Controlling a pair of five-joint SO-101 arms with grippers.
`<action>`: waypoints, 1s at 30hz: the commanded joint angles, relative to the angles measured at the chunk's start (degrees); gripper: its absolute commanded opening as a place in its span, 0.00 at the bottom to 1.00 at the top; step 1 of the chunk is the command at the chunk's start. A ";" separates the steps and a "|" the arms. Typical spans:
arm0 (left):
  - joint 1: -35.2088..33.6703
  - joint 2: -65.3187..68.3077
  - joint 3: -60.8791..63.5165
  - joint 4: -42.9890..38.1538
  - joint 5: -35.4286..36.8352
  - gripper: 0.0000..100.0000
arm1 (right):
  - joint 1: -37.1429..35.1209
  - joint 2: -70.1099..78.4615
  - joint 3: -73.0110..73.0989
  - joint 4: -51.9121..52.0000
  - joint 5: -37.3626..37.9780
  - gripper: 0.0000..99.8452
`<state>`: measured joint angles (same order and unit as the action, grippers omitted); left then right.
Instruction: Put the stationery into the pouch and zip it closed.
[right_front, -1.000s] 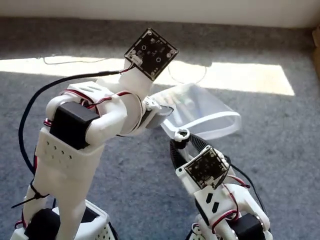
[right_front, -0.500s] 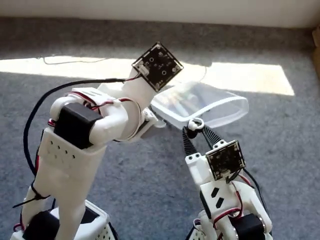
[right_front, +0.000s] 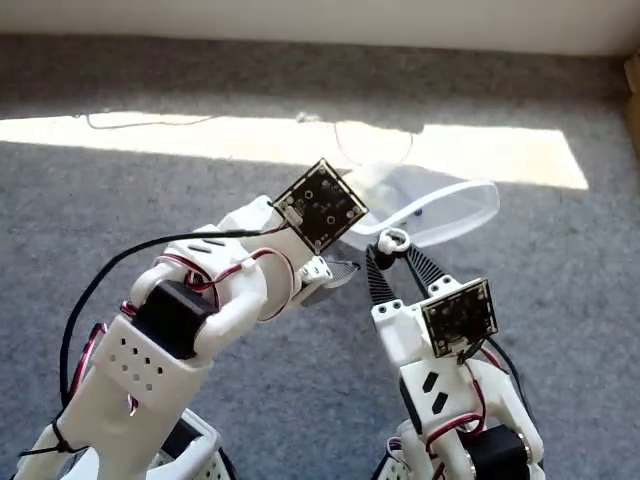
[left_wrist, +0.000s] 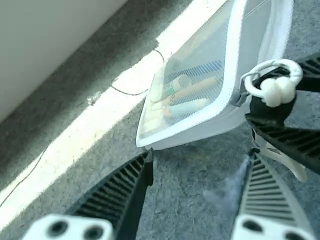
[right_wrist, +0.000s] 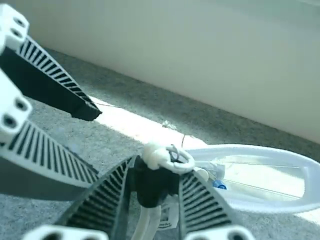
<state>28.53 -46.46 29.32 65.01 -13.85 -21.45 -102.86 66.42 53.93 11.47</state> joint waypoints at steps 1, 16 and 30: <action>1.01 -2.07 2.68 -4.57 -0.44 0.29 | 0.66 -0.48 -5.76 -2.33 -0.53 0.01; 1.01 -1.98 16.48 -26.90 -4.40 0.28 | 0.57 -0.48 -5.67 -2.24 -0.26 0.01; 6.02 -1.89 17.98 -29.89 -7.12 0.28 | -4.00 -0.66 -5.76 1.36 -0.09 0.01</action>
<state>31.69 -46.99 47.16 36.53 -19.03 -23.47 -102.77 64.84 55.34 11.47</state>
